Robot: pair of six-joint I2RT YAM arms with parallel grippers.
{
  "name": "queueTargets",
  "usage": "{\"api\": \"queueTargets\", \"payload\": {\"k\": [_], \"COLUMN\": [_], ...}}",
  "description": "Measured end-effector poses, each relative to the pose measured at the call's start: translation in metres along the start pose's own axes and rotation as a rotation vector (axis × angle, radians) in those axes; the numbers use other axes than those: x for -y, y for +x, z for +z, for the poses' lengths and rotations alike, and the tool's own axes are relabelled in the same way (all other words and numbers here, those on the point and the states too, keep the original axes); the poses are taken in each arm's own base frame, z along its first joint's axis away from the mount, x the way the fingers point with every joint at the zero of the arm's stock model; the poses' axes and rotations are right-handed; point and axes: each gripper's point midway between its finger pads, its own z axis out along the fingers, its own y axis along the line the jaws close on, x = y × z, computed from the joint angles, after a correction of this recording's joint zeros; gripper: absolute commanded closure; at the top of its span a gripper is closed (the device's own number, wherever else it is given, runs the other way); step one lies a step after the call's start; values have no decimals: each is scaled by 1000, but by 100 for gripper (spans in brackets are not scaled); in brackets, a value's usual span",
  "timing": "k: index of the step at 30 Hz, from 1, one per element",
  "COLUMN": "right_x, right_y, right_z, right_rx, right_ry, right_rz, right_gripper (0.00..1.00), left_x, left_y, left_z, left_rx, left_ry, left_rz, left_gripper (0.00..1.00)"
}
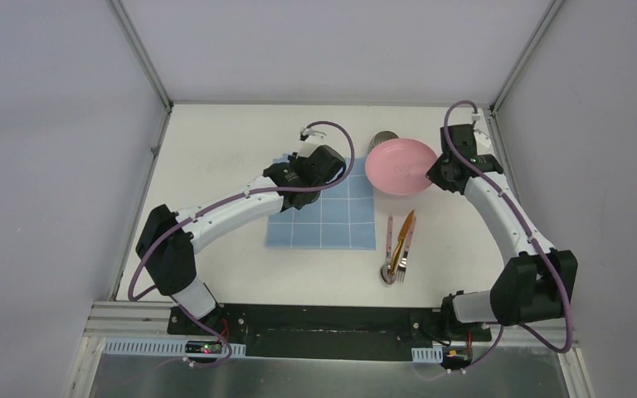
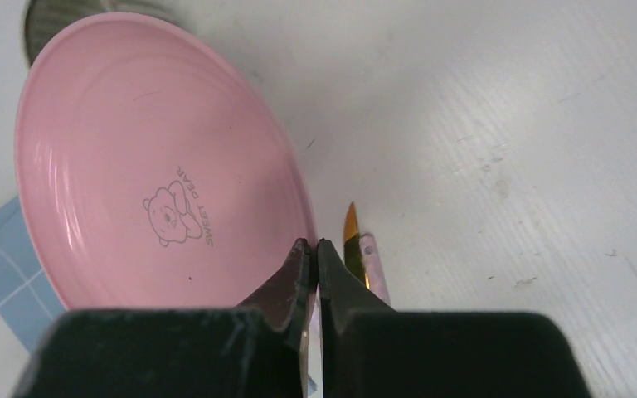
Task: Set the dinner table for one person
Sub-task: Place the plate on the napkin.
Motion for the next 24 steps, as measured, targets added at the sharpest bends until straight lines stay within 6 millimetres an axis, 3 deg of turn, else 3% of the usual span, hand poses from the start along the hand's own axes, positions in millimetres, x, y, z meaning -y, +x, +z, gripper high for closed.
{"api": "queueTargets", "payload": {"k": [5,9,18,24], "right_x": [-44,-71,-102,-134], "right_y": [33,60,110,144], "right_z": [-11,-2,33,39], "right_rx": [-49,-103,-193,-218], "right_ry": [-99,-131,-113,-152], "right_rz": [-113,-181,-272,-337], "right_gripper": [100,100,100,100], "left_x": [-8,-14,-24,-27], "left_y": [-4,-7,-10,-9], "left_z": [-2,-4,-8,-8], "left_rx": [11,19,29,31], "left_ry": [-39,-62,-99,-118], "left_rz": [5,6,9,15], "left_gripper": [81,80,80,80]}}
